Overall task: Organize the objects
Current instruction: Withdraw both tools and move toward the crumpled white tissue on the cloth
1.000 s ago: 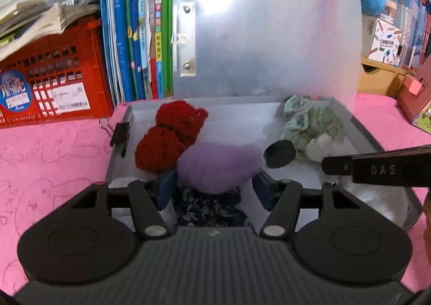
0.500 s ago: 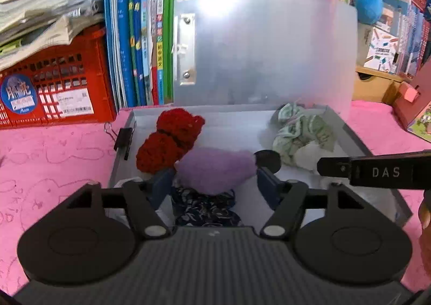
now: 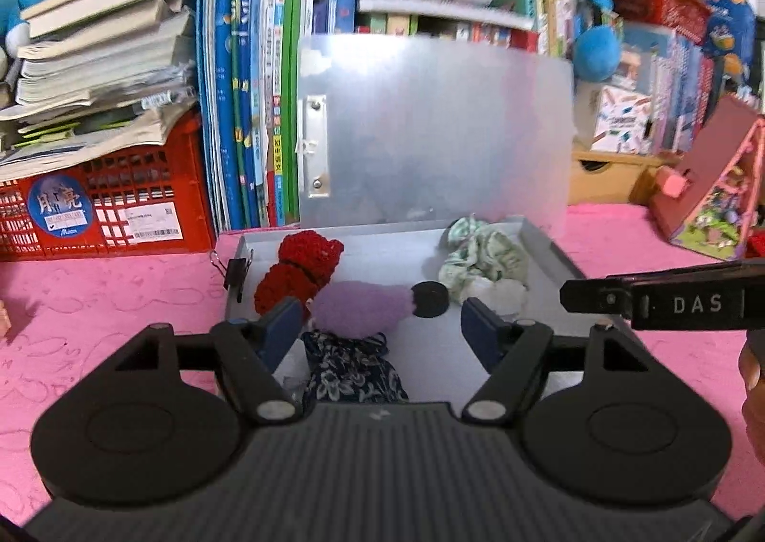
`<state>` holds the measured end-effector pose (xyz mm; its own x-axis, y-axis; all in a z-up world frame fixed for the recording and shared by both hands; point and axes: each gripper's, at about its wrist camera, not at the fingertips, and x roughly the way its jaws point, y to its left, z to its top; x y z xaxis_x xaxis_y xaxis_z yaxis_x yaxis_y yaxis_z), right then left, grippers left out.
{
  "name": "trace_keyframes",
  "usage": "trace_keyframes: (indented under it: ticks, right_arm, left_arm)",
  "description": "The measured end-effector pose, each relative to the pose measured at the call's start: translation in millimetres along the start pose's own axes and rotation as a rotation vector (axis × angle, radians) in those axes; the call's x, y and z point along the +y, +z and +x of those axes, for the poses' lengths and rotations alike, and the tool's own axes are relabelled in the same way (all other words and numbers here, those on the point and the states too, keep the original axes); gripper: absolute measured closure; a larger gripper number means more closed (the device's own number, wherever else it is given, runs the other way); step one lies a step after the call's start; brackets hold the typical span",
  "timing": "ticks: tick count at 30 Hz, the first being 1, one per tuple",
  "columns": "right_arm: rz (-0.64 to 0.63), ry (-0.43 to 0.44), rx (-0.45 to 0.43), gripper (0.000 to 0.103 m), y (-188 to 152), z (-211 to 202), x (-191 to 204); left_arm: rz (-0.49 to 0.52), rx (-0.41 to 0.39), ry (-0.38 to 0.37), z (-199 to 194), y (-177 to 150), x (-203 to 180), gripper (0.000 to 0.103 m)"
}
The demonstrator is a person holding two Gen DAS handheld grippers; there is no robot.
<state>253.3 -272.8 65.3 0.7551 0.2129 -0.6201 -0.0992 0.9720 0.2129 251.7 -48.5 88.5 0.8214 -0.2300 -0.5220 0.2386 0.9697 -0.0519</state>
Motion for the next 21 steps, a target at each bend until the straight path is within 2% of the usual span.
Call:
trace_keyframes:
  ticks: [7,15,21]
  right_arm:
    - [-0.078,0.033,-0.034,0.040,-25.5,-45.5,9.2]
    - [-0.135,0.057,-0.064,0.039,-67.1,-91.6,11.9]
    - [-0.141,0.017,-0.147,0.035,-105.2,-123.4,17.1]
  left_arm:
    - [0.020,-0.040,-0.033,-46.3,-19.6,0.1,0.025]
    - [0.047,-0.050,-0.065,-98.5,-61.7,-1.2,0.025]
    - [0.059,-0.064,-0.075,-138.0,-100.4,-5.9,0.025]
